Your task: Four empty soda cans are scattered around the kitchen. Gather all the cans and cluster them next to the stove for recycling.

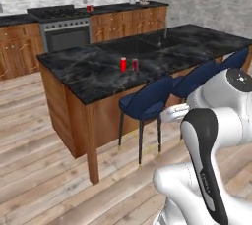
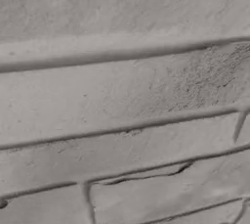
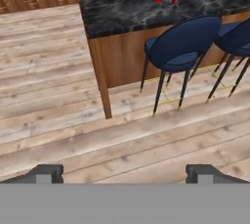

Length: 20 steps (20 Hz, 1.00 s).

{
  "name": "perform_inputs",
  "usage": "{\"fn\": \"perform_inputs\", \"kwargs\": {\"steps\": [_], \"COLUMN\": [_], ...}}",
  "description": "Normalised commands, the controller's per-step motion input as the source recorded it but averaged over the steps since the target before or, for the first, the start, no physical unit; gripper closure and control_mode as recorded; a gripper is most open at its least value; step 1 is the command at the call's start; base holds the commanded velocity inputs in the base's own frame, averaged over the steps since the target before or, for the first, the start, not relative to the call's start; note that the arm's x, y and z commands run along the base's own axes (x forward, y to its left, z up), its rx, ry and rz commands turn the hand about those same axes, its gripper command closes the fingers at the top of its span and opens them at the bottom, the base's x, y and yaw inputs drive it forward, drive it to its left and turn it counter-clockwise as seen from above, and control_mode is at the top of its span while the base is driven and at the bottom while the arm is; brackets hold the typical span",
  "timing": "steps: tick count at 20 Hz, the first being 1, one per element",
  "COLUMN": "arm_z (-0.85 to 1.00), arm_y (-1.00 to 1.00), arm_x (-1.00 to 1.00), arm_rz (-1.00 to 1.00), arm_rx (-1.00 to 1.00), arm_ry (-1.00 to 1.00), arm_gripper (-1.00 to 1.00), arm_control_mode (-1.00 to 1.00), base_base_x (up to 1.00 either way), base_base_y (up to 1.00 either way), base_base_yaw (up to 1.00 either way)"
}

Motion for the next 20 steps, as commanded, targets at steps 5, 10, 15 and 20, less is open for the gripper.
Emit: {"fn": "perform_inputs", "kwargs": {"steps": [5,10,15,20], "arm_z": [0.0,0.0,0.0,0.0], "arm_y": [0.0,0.0,0.0,0.0], "arm_x": [0.0,0.0,0.0,0.0], "arm_rz": [0.0,0.0,0.0,0.0], "arm_rx": [0.0,0.0,0.0,0.0], "arm_ry": [0.0,0.0,0.0,0.0], "arm_gripper": [-1.0,-1.0,-1.0,-1.0], "arm_control_mode": [1.0,1.0,1.0,1.0], "base_base_x": [0.05,0.02,0.24,0.13], "base_base_y": [-0.87,-0.72,-0.65,-0.66], "base_base_yaw": [0.4,0.37,0.32,0.14]}}
